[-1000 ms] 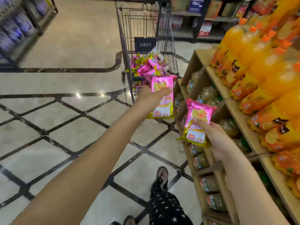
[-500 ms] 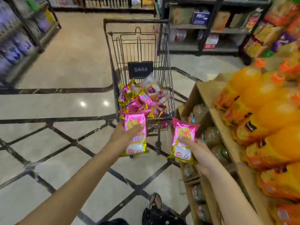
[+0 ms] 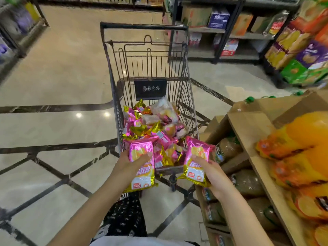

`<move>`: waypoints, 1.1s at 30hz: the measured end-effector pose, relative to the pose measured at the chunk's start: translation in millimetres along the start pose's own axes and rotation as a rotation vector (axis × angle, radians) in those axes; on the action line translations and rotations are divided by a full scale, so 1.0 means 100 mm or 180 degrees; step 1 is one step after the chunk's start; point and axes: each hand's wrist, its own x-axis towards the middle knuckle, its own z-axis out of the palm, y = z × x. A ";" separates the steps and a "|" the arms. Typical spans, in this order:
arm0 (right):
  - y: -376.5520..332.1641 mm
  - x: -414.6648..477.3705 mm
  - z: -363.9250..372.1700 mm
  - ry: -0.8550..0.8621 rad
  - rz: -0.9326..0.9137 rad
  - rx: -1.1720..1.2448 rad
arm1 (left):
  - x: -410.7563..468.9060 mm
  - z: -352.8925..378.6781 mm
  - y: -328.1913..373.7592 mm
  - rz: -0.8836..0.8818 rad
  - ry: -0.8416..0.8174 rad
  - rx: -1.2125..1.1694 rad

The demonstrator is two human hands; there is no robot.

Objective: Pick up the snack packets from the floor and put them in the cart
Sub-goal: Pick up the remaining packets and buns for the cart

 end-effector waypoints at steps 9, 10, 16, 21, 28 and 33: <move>-0.43 0.94 0.88 0.0577 0.0628 0.0665 | 1.53 -0.67 0.93 -0.0265 -0.0561 0.0466; -0.46 1.02 0.92 0.0700 0.0665 0.0720 | 1.68 -0.69 1.04 -0.0279 -0.0626 0.0550; -0.51 1.33 1.04 0.1120 0.0897 0.1079 | 2.60 -0.60 1.35 -0.0387 -0.1008 0.1261; -0.54 1.40 1.07 0.1493 0.0978 0.1373 | 2.86 -0.23 1.67 -0.0378 -0.1345 0.1648; -0.33 1.18 1.15 0.1727 0.1419 0.0995 | 2.76 0.03 1.48 0.0293 -0.1822 0.3325; -0.02 0.59 1.11 0.2253 0.1409 0.0296 | 2.30 0.05 1.15 0.1347 -0.2193 0.4413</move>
